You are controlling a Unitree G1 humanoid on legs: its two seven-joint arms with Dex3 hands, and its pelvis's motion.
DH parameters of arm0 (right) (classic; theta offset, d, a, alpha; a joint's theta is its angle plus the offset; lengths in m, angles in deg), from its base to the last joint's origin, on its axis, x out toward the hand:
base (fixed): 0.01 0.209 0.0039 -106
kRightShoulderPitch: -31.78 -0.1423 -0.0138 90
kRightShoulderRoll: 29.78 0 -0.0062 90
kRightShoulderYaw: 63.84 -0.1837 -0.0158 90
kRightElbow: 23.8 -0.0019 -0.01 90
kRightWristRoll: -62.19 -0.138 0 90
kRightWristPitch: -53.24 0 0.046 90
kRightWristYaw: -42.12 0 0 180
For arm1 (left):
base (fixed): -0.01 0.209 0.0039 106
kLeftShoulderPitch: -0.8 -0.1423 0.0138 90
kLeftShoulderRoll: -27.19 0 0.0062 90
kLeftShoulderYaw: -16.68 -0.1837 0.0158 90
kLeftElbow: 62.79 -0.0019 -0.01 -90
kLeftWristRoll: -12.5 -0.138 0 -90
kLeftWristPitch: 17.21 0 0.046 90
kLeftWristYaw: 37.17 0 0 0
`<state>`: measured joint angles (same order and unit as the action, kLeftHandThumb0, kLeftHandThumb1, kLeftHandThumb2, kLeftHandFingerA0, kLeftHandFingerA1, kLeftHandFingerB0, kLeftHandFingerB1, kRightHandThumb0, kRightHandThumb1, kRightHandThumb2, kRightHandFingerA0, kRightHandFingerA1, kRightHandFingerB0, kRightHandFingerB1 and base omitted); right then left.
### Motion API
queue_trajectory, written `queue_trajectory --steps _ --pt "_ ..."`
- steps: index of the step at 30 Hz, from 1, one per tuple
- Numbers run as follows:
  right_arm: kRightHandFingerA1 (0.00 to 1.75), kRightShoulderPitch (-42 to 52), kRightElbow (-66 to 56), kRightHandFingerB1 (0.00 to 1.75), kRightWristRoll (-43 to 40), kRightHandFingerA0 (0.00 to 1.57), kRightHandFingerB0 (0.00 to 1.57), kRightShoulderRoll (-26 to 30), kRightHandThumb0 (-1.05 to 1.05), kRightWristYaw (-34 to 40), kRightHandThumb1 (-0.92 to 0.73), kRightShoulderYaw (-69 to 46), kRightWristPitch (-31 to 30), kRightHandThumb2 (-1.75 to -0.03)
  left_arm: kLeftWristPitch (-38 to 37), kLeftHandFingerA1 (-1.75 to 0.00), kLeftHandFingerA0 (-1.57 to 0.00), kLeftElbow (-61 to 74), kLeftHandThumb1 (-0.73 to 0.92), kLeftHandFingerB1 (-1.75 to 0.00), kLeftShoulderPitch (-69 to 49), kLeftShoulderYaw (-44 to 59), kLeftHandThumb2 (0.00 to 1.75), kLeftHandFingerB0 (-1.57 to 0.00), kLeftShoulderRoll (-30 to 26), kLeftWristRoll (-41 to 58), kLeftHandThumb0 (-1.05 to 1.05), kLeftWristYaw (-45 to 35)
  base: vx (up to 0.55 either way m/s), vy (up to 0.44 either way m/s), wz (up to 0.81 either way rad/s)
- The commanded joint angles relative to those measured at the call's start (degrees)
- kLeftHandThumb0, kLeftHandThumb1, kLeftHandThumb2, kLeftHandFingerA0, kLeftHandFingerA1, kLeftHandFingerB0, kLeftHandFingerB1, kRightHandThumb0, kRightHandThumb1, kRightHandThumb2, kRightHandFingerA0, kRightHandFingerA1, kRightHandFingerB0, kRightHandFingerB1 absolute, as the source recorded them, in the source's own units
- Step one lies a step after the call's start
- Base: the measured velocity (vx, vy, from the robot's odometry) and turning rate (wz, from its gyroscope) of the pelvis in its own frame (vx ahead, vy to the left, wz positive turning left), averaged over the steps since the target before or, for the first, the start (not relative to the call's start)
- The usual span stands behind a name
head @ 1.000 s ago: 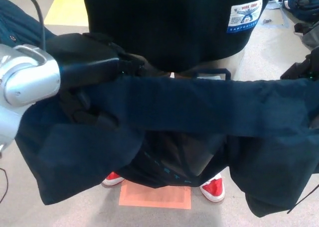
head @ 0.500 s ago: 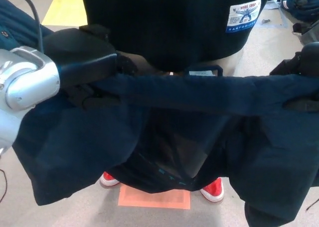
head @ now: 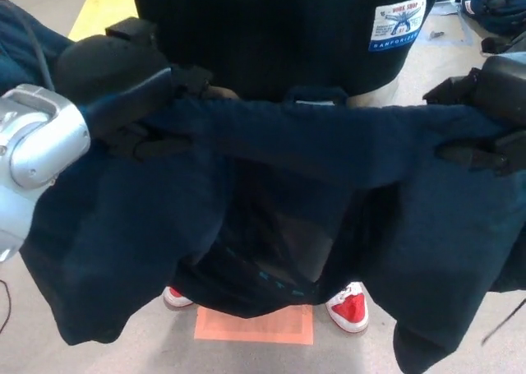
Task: A person hands a coat to the robot and the robot grabs it with both hands and holds it while the person wears the coat.
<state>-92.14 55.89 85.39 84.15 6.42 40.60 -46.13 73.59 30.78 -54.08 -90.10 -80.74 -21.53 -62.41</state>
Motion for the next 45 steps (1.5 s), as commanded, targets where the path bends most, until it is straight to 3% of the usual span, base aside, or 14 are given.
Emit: queue_trajectory --steps 1,3,11,12,15,19,22,28,37,39,42,43,44,45 --pt "1.25 8.0 6.8 1.04 9.6 1.06 0.90 -11.0 -0.30 41.9 -0.83 -8.8 11.6 -0.65 -4.5 -1.61 -0.93 -12.5 0.83 -1.39 -7.0 7.5 0.70 -0.76 5.9 -8.2 -0.35 41.2 0.00 0.000 0.00" --pt "1.50 6.8 7.2 1.26 10.5 1.02 0.89 -12.4 -0.29 46.6 -0.81 -10.7 11.3 -0.67 -4.0 -1.72 -0.90 -12.6 0.86 -1.53 -6.7 8.2 0.71 -0.73 5.3 -9.8 -0.36 44.9 0.00 0.000 0.00" --pt "1.53 0.3 10.4 1.36 11.2 1.02 0.88 -11.4 -0.34 51.8 -0.91 -14.8 13.0 -0.66 -2.2 -1.70 -0.96 -13.3 0.89 -1.29 -1.6 10.6 0.66 -0.71 5.2 -10.2 -0.35 48.4 0.00 0.000 0.00" --pt "1.42 -4.0 10.9 1.11 8.9 0.95 0.75 -10.7 -0.39 48.6 -0.90 -16.8 11.4 -0.70 -0.6 -1.75 -0.88 -12.5 0.92 -1.55 1.3 11.4 0.68 -0.62 3.6 -10.6 -0.37 46.0 0.00 0.000 0.00" --pt "1.68 -8.1 13.7 1.43 9.1 0.85 0.74 -9.2 -0.41 49.7 -0.86 -17.3 12.6 -0.72 -2.1 -1.75 -0.91 -12.7 0.88 -1.65 4.0 13.0 0.66 -0.66 2.7 -8.4 -0.37 44.8 0.00 0.000 0.00" --pt "1.42 -12.1 15.3 1.12 10.1 0.97 0.85 -7.3 -0.35 49.3 -0.88 -17.0 12.2 -0.68 -2.9 -1.75 -0.90 -14.0 0.88 -1.64 7.2 13.7 0.67 -0.66 1.6 -7.8 -0.41 45.4 0.00 0.000 0.00" --pt "1.60 -17.2 18.8 1.45 8.4 0.99 0.77 -6.2 -0.32 49.4 -0.86 -17.5 15.4 -0.66 -3.2 -1.75 -0.86 -15.9 0.84 -1.68 11.7 13.8 0.65 -0.63 0.7 -8.3 -0.39 47.0 0.00 0.000 0.00" --pt "1.70 -29.7 27.3 1.51 10.1 0.94 0.84 -5.6 -0.43 51.9 -0.85 -14.8 14.2 -0.73 -9.3 -1.73 -0.89 -24.9 0.82 -1.51 23.2 13.9 0.70 -0.76 -0.7 -5.4 -0.41 50.1 0.00 0.000 0.00" --pt "1.75 -43.3 38.7 1.61 9.2 0.91 0.72 -6.0 -0.38 52.9 -0.87 -12.7 15.3 -0.66 -6.2 -1.75 -0.90 -32.0 0.86 -1.68 35.4 11.5 0.65 -0.65 -1.0 -7.6 -0.37 51.5 0.00 0.000 0.00" --pt "1.55 -46.7 42.6 1.34 10.5 1.01 0.88 -5.3 -0.39 53.9 -0.85 -11.3 16.0 -0.70 -6.7 -1.75 -0.95 -34.3 0.85 -1.64 38.7 10.6 0.66 -0.72 -1.8 -8.3 -0.40 51.7 0.00 0.000 0.00" --pt "1.59 -49.9 46.8 1.42 10.2 1.01 0.84 -5.3 -0.40 54.8 -0.85 -10.8 17.0 -0.65 -8.2 -1.75 -0.93 -37.1 0.82 -1.64 41.5 10.0 0.65 -0.71 -2.6 -8.0 -0.41 51.6 0.00 0.000 0.00" --pt "1.74 -51.7 48.8 1.52 10.2 0.96 0.81 -5.2 -0.40 55.1 -0.83 -10.5 17.2 -0.72 -8.0 -1.41 -1.24 -38.4 0.66 -1.13 43.2 9.5 1.01 -0.85 -3.1 -8.6 -0.45 51.8 0.00 0.000 0.00" --pt "1.74 -52.9 50.2 1.52 10.3 0.96 0.81 -5.1 -0.40 55.4 -0.83 -10.3 17.4 -0.72 -7.2 -1.41 -1.24 -39.4 0.66 -1.13 44.5 8.9 1.01 -0.85 -3.5 -9.6 -0.45 52.4 0.00 0.000 0.00" --pt "1.74 -53.6 51.2 1.60 10.3 0.99 0.81 -4.9 -0.38 55.6 -0.84 -10.1 17.7 -0.66 -7.0 -1.69 -0.97 -40.2 0.82 -1.39 45.3 8.4 0.64 -0.78 -3.7 -10.2 -0.41 53.0 0.00 0.000 0.00"
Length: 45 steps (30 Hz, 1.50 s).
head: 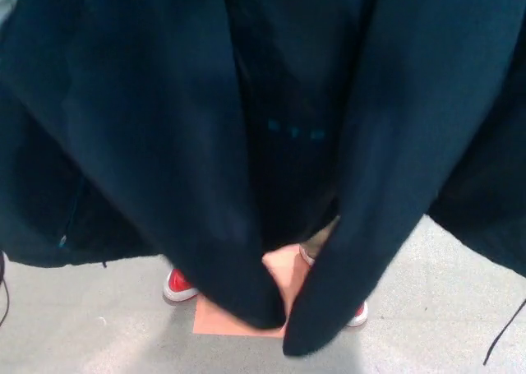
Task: A person hands a coat to the robot and the robot grabs it with both hands and holds it while the person wears the coat.
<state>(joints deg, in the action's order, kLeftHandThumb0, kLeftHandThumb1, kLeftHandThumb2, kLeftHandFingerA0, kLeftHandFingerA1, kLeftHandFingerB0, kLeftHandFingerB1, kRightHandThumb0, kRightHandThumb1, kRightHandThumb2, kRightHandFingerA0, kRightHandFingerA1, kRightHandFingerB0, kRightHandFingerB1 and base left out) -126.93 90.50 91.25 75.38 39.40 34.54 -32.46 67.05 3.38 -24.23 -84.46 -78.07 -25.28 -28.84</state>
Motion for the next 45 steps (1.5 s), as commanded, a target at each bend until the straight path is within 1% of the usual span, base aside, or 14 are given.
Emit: queue_trajectory --steps 1,3,4,6,13,18,32,33,34,36,37,40,44,45 --pt "1.74 -19.3 17.4 1.60 4.4 0.99 0.81 3.9 -0.38 22.6 -0.84 -3.9 4.3 -0.66 -0.4 -1.69 -0.97 -13.5 0.82 -1.39 16.0 2.4 0.64 -0.78 -6.5 -7.0 -0.41 19.9 0.00 0.000 0.00" --pt "1.69 -22.6 21.4 1.49 4.3 0.94 0.82 4.6 -0.41 23.0 -0.82 -3.1 6.6 -0.72 -3.2 -1.42 -1.23 -17.2 0.61 -1.18 19.7 2.0 0.97 -0.88 -7.3 -6.3 -0.46 20.8 0.00 0.000 0.00" --pt "1.69 -23.3 22.2 1.50 4.5 0.95 0.83 4.7 -0.42 23.0 -0.83 -2.8 6.6 -0.73 -3.2 -1.75 -0.91 -18.1 0.78 -1.57 20.5 1.7 0.64 -0.67 -7.4 -6.6 -0.42 21.3 0.00 0.000 0.00" --pt "1.60 -26.2 25.1 1.42 5.6 0.99 0.82 5.1 -0.39 23.7 -0.82 -1.5 6.6 -0.69 -3.9 -1.75 -0.90 -21.0 0.76 -1.66 23.5 0.9 0.63 -0.62 -7.6 -6.8 -0.38 22.1 0.00 0.000 0.00" --pt "1.75 -36.1 34.5 1.67 6.6 0.92 0.67 5.4 -0.37 24.2 -0.83 1.8 8.9 -0.65 -4.3 -1.75 -0.94 -32.0 0.83 -1.68 34.9 -4.1 0.65 -0.67 -8.4 -10.0 -0.37 23.7 0.00 0.000 0.00" --pt "1.75 -44.2 40.9 1.61 8.1 0.87 0.62 4.6 -0.39 23.5 -0.83 5.1 7.9 -0.64 -4.8 -1.73 -0.93 -39.6 0.80 -1.45 43.7 -7.9 0.64 -0.71 -8.3 -10.9 -0.35 22.8 0.00 0.000 0.00" --pt "1.73 -59.0 51.7 1.51 12.3 0.88 0.80 3.5 -0.42 23.0 -0.78 14.1 4.5 -0.69 -10.5 -1.75 -0.89 -51.7 0.76 -1.61 62.1 -16.0 0.63 -0.70 -8.5 -11.8 -0.38 19.5 0.00 0.000 0.00" --pt "1.70 -59.5 52.1 1.49 12.6 0.89 0.81 3.7 -0.44 22.8 -0.77 14.6 4.1 -0.69 -11.1 -1.41 -1.18 -52.1 0.58 -1.17 62.7 -16.8 0.93 -0.85 -8.7 -12.4 -0.46 19.4 0.00 0.000 0.00" --pt "1.71 -59.8 52.4 1.49 12.7 0.90 0.80 3.8 -0.44 22.9 -0.77 15.0 3.9 -0.70 -11.1 -1.75 -0.88 -52.4 0.74 -1.29 63.2 -17.8 0.62 -0.83 -8.8 -13.0 -0.39 19.5 0.00 0.000 0.00" --pt "1.72 -60.3 52.9 1.50 12.9 0.90 0.79 4.1 -0.43 23.2 -0.78 15.5 3.8 -0.70 -10.2 -1.75 -0.86 -53.0 0.73 -1.32 64.2 -19.6 0.64 -0.83 -8.8 -14.0 -0.40 19.4 0.00 0.000 0.00" --pt "1.75 -61.1 53.1 1.52 13.5 0.91 0.76 4.5 -0.41 23.5 -0.78 16.1 3.2 -0.69 -10.0 -1.40 -1.21 -53.3 0.57 -1.18 65.0 -20.1 0.93 -0.91 -8.9 -14.3 -0.43 19.1 0.00 0.000 0.00" --pt "1.75 -62.3 53.4 1.58 13.7 0.93 0.73 4.8 -0.40 23.0 -0.79 16.5 2.6 -0.64 -9.3 -1.75 -0.88 -53.7 0.74 -1.58 66.1 -20.8 0.68 -0.74 -8.8 -14.2 -0.41 19.4 0.00 0.000 0.02" --pt "1.75 -64.9 53.8 1.61 15.1 0.93 0.69 5.5 -0.40 22.8 -0.78 17.6 2.2 -0.64 -8.3 -1.75 -0.89 -54.3 0.74 -1.63 68.1 -21.7 0.63 -0.67 -8.9 -14.7 -0.41 19.6 0.00 0.000 0.00" --pt "1.75 -65.5 53.9 1.64 15.7 0.93 0.67 5.5 -0.41 22.8 -0.79 18.2 1.9 -0.64 -8.4 -1.42 -1.18 -54.3 0.56 -1.28 68.6 -21.7 0.92 -0.92 -9.1 -14.5 -0.47 19.2 0.00 0.000 0.00"
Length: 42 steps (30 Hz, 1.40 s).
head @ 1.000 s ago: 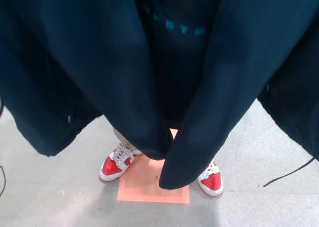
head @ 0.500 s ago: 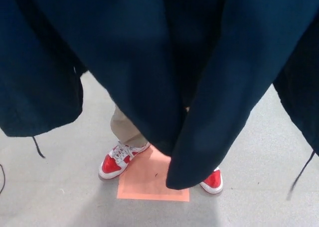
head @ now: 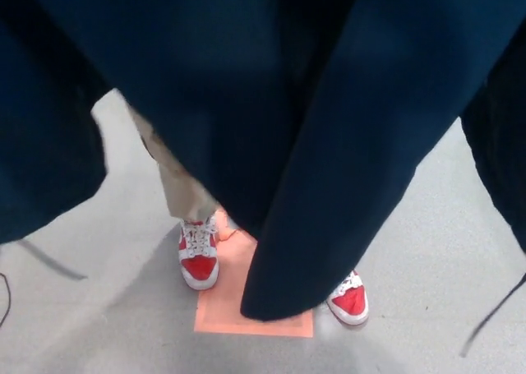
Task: A person hands a coat to the robot and the robot grabs it with both hands and holds it while the person wears the coat.
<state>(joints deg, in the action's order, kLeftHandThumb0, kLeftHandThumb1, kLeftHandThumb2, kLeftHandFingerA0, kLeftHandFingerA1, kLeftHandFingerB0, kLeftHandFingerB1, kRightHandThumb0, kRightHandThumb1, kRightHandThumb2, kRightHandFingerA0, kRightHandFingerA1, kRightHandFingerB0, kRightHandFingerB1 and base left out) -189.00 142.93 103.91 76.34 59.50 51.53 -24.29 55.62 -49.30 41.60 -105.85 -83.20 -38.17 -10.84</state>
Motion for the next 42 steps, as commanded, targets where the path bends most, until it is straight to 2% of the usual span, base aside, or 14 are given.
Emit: queue_trajectory --steps 1,2,3,9,10,12,14,15,20,21,31,33,34,42 --pt "1.75 -3.9 1.6 1.64 3.6 0.93 0.67 4.5 -0.41 2.6 -0.79 1.7 -6.7 -0.64 2.9 -1.42 -1.18 -1.7 0.56 -1.28 3.2 -0.2 0.92 -0.92 -4.0 -1.4 -0.47 0.8 0.00 0.000 0.00" --pt "1.75 -4.4 1.7 1.62 3.9 0.92 0.67 4.5 -0.42 2.6 -0.80 2.2 -6.9 -0.64 3.0 -1.42 -1.18 -1.8 0.55 -1.27 3.5 -0.3 0.92 -0.93 -4.0 -1.6 -0.46 1.4 0.00 0.000 0.00" --pt "1.75 -4.8 1.7 1.60 3.7 0.92 0.67 4.5 -0.42 2.4 -0.81 2.2 -7.0 -0.64 3.2 -1.75 -0.86 -1.8 0.76 -1.62 3.8 -0.4 0.63 -0.65 -3.9 -1.7 -0.39 1.4 0.00 0.000 0.00" --pt "1.75 -8.4 2.0 1.62 3.6 0.92 0.66 5.4 -0.40 2.1 -0.81 1.7 -7.2 -0.64 5.6 -1.73 -0.83 -2.3 0.72 -1.54 7.6 -1.5 0.65 -0.71 -3.3 -3.1 -0.47 1.3 0.00 0.000 0.00" --pt "1.75 -8.6 1.9 1.61 4.2 0.95 0.69 5.8 -0.42 2.9 -0.78 2.2 -6.8 -0.64 6.2 -1.66 -0.88 -2.3 0.71 -0.93 8.0 -1.8 0.61 -0.91 -3.3 -3.4 -0.47 1.5 0.00 0.000 0.00" --pt "1.75 -8.9 2.0 1.58 4.7 0.95 0.68 6.1 -0.43 2.8 -0.79 2.5 -6.9 -0.64 6.5 -1.66 -0.88 -2.4 0.70 -0.84 8.3 -1.8 0.60 -0.94 -3.3 -3.2 -0.47 1.5 0.00 0.000 0.00" --pt "1.75 -8.5 1.9 1.56 5.3 0.98 0.73 6.8 -0.44 3.2 -0.79 3.2 -6.1 -0.65 6.6 -1.67 -0.88 -2.4 0.71 -1.02 8.3 -1.9 0.61 -0.86 -3.3 -3.3 -0.48 1.1 0.00 0.000 0.00" --pt "1.75 -8.4 1.9 1.55 5.2 0.97 0.72 7.0 -0.44 3.2 -0.79 3.2 -6.0 -0.65 6.4 -1.35 -1.19 -2.4 0.59 -1.06 8.2 -1.8 1.00 -0.85 -3.4 -3.2 -0.45 0.8 0.00 0.000 0.00" --pt "1.75 -8.3 2.0 1.65 4.8 1.00 0.73 7.5 -0.45 2.8 -0.77 2.7 -6.1 -0.65 6.0 -1.39 -1.18 -2.3 0.58 -1.17 8.0 -1.3 0.96 -0.86 -3.6 -2.8 -0.50 -0.2 0.00 0.000 0.00" --pt "1.75 -8.2 2.0 1.65 4.9 1.01 0.76 7.5 -0.46 2.7 -0.77 2.7 -6.0 -0.64 5.9 -1.67 -0.89 -2.3 0.72 -1.23 7.9 -1.4 0.61 -0.83 -3.7 -2.9 -0.44 0.0 0.00 0.000 0.00" --pt "1.75 -7.4 2.2 1.63 5.4 1.00 0.73 7.8 -0.53 2.3 -0.79 2.7 -7.0 -0.64 5.3 -1.33 -1.16 -2.3 0.57 -1.11 7.2 -1.4 0.98 -0.87 -3.9 -3.1 -0.42 0.5 0.00 0.000 0.00" --pt "1.75 -7.5 2.2 1.63 5.5 0.99 0.72 7.6 -0.52 1.6 -0.79 2.7 -7.1 -0.65 5.6 -1.37 -1.16 -2.3 0.58 -1.16 6.9 -1.6 0.96 -0.85 -4.2 -3.3 -0.46 0.6 0.00 0.000 0.00" --pt "1.75 -7.5 2.2 1.64 5.7 0.99 0.73 7.6 -0.50 1.7 -0.80 2.8 -7.0 -0.64 5.7 -1.71 -0.84 -2.4 0.73 -1.51 6.9 -1.4 0.66 -0.75 -4.2 -3.2 -0.44 0.2 0.00 0.000 0.00" --pt "1.75 -6.9 2.2 1.64 6.8 0.96 0.70 7.8 -0.50 2.5 -0.79 3.7 -6.2 -0.65 4.5 -1.75 -0.84 -2.3 0.73 -1.55 6.4 -1.6 0.66 -0.70 -5.1 -3.3 -0.48 -1.5 0.00 0.000 0.00"
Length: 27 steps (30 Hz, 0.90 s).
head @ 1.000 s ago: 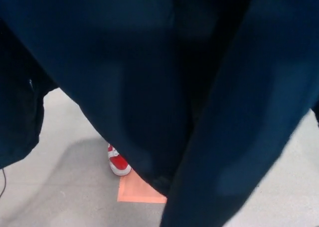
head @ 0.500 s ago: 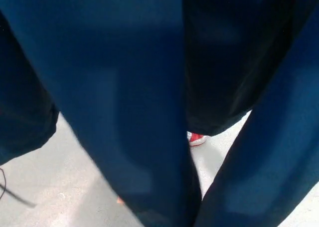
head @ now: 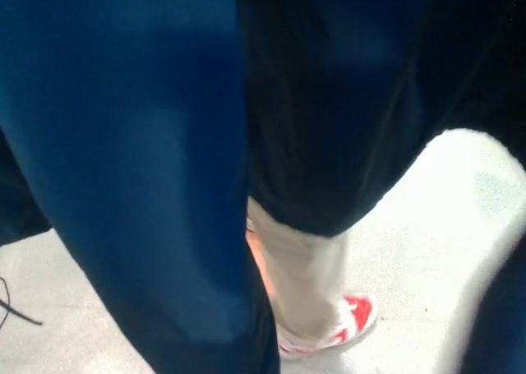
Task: A person hands a coat to the robot and the robot grabs it with both hands and holds it while the person wears the coat.
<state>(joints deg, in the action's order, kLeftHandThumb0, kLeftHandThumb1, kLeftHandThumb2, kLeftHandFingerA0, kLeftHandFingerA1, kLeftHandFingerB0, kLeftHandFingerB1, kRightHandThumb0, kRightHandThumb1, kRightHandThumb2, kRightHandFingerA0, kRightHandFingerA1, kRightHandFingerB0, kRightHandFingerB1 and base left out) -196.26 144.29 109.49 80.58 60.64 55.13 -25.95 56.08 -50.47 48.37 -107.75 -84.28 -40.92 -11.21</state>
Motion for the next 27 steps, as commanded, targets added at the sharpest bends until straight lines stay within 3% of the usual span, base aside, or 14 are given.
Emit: queue_trajectory --steps 1,21,27 --pt "1.75 0.4 0.8 1.63 1.3 0.95 0.70 3.6 -0.50 1.5 -0.79 0.1 -4.4 -0.66 4.0 -1.75 -0.83 -1.1 0.73 -1.55 -0.4 0.3 0.66 -0.69 -4.1 -0.6 -0.46 -1.3 0.00 0.000 0.00" --pt "1.75 1.0 0.7 1.65 1.6 0.91 0.64 3.8 -0.45 0.1 -0.80 -0.6 -3.7 -0.64 2.9 -1.75 -0.89 -1.0 0.76 -1.60 -2.1 1.0 0.63 -0.72 -5.0 -0.1 -0.38 -0.7 0.00 0.000 0.00" --pt "1.75 1.2 0.7 1.67 2.2 0.93 0.68 3.8 -0.45 0.2 -0.82 -0.3 -3.8 -0.65 3.4 -1.75 -0.87 -1.0 0.76 -1.59 -2.3 2.2 0.62 -0.73 -4.9 1.0 -0.38 -1.5 0.00 0.000 0.00"
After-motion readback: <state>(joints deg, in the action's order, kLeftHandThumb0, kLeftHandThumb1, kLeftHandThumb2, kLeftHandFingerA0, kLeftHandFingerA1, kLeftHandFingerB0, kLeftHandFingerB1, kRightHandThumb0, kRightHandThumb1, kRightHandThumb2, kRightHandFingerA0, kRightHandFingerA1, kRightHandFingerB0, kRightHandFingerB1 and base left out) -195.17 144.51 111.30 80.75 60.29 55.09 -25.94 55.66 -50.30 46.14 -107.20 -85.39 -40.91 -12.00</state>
